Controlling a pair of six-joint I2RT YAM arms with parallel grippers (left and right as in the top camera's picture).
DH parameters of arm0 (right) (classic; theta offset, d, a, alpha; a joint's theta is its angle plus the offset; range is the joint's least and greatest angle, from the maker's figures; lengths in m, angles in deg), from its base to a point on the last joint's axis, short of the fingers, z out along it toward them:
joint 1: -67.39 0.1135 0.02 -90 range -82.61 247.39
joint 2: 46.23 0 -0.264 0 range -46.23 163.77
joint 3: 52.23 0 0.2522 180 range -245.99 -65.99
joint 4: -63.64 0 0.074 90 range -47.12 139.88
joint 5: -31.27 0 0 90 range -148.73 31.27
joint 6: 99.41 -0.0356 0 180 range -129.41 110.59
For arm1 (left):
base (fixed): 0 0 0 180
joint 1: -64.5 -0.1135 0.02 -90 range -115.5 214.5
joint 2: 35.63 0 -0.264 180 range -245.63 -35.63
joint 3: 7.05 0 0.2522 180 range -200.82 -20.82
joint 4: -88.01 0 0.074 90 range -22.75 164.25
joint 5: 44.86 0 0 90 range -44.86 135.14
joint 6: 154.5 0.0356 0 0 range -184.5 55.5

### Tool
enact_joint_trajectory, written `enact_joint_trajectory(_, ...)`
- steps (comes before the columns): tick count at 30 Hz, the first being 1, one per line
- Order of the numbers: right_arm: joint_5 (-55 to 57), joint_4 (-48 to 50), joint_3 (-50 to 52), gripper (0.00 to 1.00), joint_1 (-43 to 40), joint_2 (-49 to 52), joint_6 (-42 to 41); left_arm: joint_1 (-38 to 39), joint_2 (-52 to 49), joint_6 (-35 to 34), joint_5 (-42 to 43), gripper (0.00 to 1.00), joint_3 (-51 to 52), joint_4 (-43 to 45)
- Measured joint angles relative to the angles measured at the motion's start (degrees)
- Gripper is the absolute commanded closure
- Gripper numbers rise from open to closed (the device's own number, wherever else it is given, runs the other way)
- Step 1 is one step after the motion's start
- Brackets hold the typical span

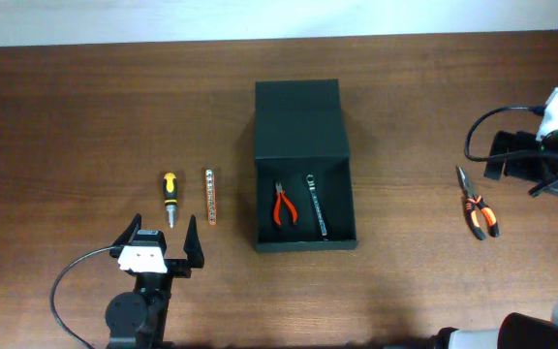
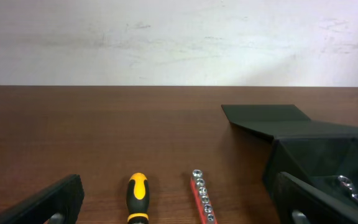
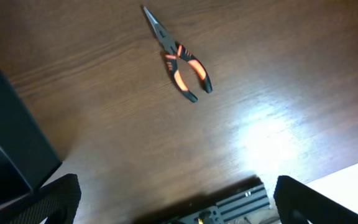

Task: Pack container
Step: 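Raise the right gripper and move it over the orange long-nose pliers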

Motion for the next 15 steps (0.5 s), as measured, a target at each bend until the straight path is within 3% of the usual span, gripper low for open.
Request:
enact_joint_trajectory(5,-0.5,6.9,2.8,0.01,0.0,0.1,4.0,0.0,0.0,0.0,0.0,0.01,0.0,0.0)
enact_joint_trajectory(15,-4.7,15.3,19.6,0.01,0.0,0.3,13.6,0.0,0.0,0.0,0.0,0.01,0.0,0.0)
